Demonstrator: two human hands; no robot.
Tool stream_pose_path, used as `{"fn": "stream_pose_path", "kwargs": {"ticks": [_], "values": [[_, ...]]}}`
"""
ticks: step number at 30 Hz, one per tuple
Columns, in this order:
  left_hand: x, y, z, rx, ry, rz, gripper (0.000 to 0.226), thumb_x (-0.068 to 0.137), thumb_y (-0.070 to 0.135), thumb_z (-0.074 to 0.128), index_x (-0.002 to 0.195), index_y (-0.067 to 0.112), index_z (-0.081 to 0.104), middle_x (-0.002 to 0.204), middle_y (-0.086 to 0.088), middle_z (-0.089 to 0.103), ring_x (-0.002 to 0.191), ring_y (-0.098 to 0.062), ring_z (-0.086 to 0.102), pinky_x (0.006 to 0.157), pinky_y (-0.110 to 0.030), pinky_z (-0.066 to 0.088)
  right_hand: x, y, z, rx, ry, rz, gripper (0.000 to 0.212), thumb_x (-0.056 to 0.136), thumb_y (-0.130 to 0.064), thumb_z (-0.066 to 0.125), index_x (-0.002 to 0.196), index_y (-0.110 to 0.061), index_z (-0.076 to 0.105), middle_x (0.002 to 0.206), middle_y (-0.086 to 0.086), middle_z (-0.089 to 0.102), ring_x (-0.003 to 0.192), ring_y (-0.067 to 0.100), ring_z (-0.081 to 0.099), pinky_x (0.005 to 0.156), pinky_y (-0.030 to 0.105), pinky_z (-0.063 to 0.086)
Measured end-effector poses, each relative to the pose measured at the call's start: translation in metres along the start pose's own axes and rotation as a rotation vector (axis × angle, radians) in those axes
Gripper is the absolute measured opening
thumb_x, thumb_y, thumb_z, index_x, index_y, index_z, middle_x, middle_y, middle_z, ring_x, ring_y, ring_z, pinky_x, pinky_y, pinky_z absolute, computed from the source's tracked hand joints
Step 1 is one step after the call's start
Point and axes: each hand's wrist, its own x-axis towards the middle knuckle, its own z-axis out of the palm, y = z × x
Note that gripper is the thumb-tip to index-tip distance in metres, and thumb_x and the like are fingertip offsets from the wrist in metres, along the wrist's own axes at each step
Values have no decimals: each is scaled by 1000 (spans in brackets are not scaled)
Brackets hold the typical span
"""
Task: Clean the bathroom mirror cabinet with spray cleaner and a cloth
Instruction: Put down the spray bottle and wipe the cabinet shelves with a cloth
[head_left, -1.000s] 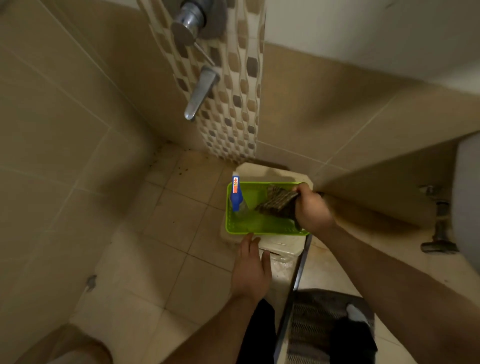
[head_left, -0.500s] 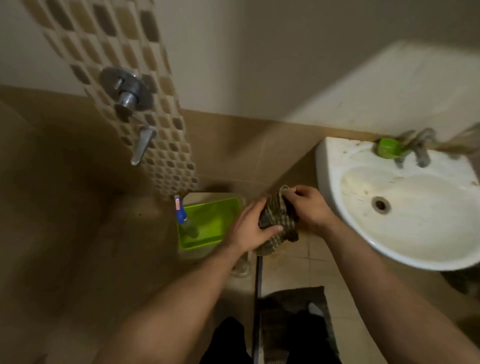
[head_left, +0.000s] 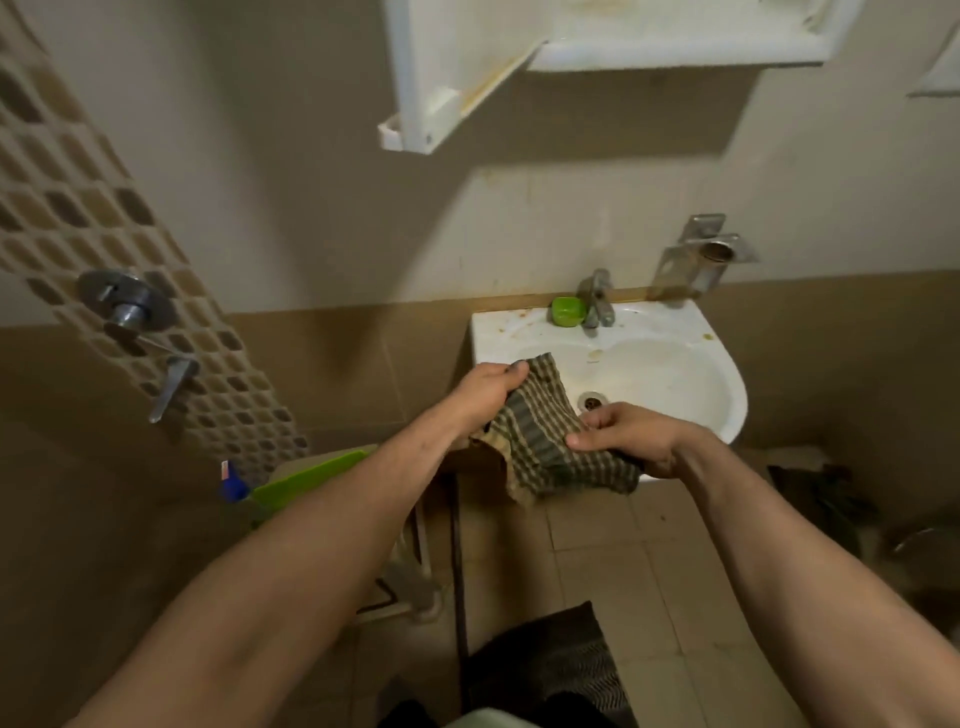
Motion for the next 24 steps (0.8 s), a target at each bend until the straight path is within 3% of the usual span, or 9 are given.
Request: {"fn": "stream_pose_path", "kwargs": {"ticks": [3, 6, 8, 10, 13, 17, 20, 22, 24], "values": [[-1, 24, 50, 125, -56, -29, 32, 105, 41, 55, 94, 18, 74, 85, 7, 77, 81, -8, 73, 74, -18, 54, -36, 30, -30, 34, -166, -33, 45, 68, -32, 93, 102, -6, 78, 111, 16, 75, 103, 27, 71, 91, 34, 56], [-4, 42, 92, 128, -85, -69, 33, 104, 43, 56, 98, 16, 74, 81, 6, 79, 75, -8, 76, 60, -14, 54, -72, 54, -58, 217, -178, -113, 68, 62, -33, 97, 113, 5, 70, 117, 19, 71, 109, 29, 67, 102, 39, 50], [-5, 52, 108, 77, -90, -99, 34, 103, 41, 60, 104, 10, 74, 89, -3, 80, 81, -16, 78, 61, -20, 57, -89, 62, -72, 348, -182, -177, 79, 68, -25, 93, 128, 13, 58, 127, 24, 65, 116, 33, 64, 107, 41, 48], [-6, 64, 122, 71, -103, -101, 35, 101, 39, 64, 109, 7, 74, 96, -9, 80, 88, -23, 78, 71, -30, 62, -108, 61, -85, 459, -218, -253, 65, 83, -10, 77, 138, 13, 50, 133, 27, 60, 120, 35, 62, 104, 42, 51], [-5, 79, 138, 253, -61, 14, 35, 98, 45, 66, 108, 13, 75, 102, -6, 78, 96, -23, 76, 96, -42, 58, -131, 50, -101, 533, -257, -330, 41, 91, -2, 60, 131, 6, 59, 128, 25, 64, 117, 34, 65, 101, 42, 54], [3, 93, 160, 411, -73, 252, 54, 91, 63, 66, 127, 23, 67, 133, 4, 64, 121, -12, 60, 110, -38, 45, -145, 30, -121, 524, -165, -337, 39, 94, -7, 57, 131, 6, 56, 124, 25, 62, 110, 33, 66, 105, 45, 50], [13, 98, 184, 420, -260, 221, 78, 71, 66, 76, 133, 20, 66, 131, 3, 67, 121, -15, 63, 102, -32, 50, -147, 9, -133, 473, -85, -354, 45, 91, -8, 60, 133, 8, 54, 123, 26, 63, 112, 36, 64, 105, 47, 51], [27, 102, 199, 336, -371, 167, 67, 65, 54, 86, 119, 17, 71, 111, -2, 78, 105, -20, 74, 88, -32, 59, -146, -11, -146, 406, -28, -352, 49, 89, -7, 62, 133, 12, 53, 120, 27, 64, 110, 38, 64, 101, 48, 54], [46, 110, 205, 258, -393, 167, 58, 65, 42, 90, 111, 13, 73, 104, -8, 79, 100, -25, 76, 89, -39, 61, -143, -33, -165, 291, 38, -316, 48, 88, -3, 64, 132, 14, 52, 118, 28, 64, 109, 39, 65, 97, 48, 54]]}}
